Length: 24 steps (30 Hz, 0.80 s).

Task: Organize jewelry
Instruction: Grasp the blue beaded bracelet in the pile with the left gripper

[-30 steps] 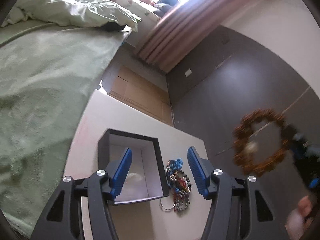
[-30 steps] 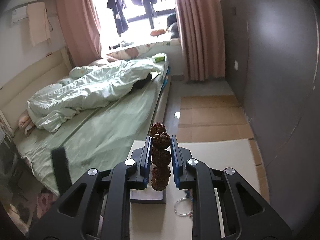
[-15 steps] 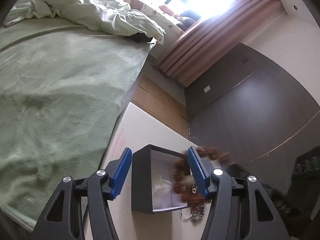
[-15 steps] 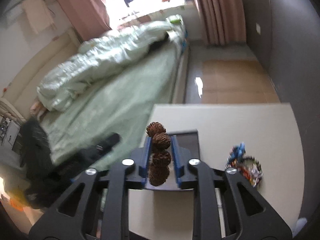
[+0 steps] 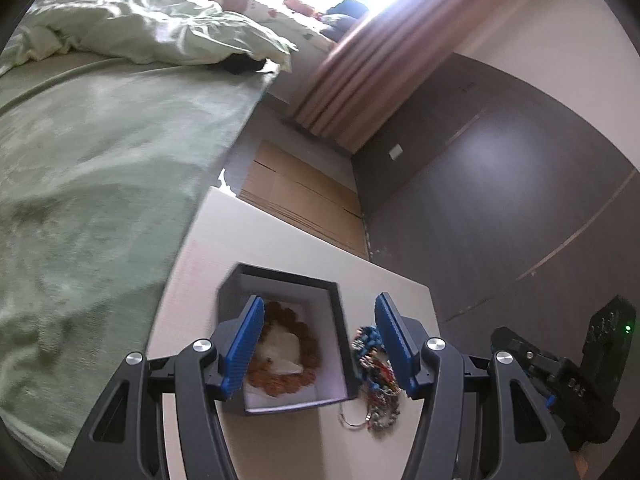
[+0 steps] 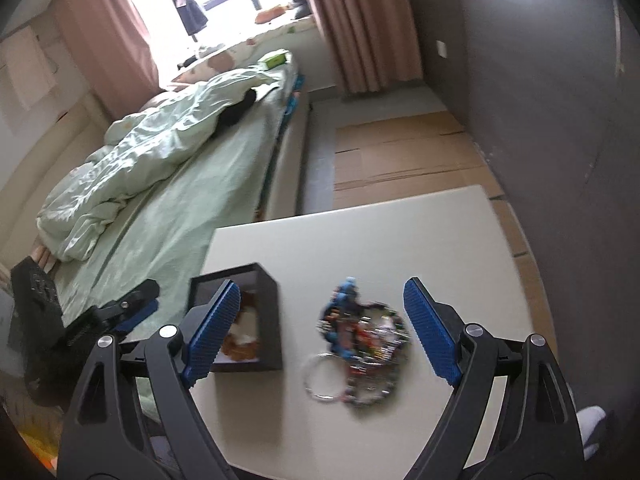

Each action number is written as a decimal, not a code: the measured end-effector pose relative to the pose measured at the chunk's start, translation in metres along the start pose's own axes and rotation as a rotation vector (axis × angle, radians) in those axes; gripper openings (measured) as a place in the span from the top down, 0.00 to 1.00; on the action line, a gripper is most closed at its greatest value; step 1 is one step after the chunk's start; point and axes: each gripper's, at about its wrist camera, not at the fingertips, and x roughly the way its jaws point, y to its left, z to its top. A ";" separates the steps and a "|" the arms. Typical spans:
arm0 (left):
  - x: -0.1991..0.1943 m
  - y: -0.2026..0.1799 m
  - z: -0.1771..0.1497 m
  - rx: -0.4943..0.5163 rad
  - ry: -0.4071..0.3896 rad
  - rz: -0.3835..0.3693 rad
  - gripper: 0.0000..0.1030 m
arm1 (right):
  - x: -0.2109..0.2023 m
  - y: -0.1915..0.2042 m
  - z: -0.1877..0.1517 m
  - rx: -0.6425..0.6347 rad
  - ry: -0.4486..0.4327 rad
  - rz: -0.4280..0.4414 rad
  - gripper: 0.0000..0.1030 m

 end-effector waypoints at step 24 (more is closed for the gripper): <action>0.132 -0.113 -0.027 0.381 0.349 0.017 0.67 | 0.024 -0.112 -0.041 0.305 0.113 -0.001 0.51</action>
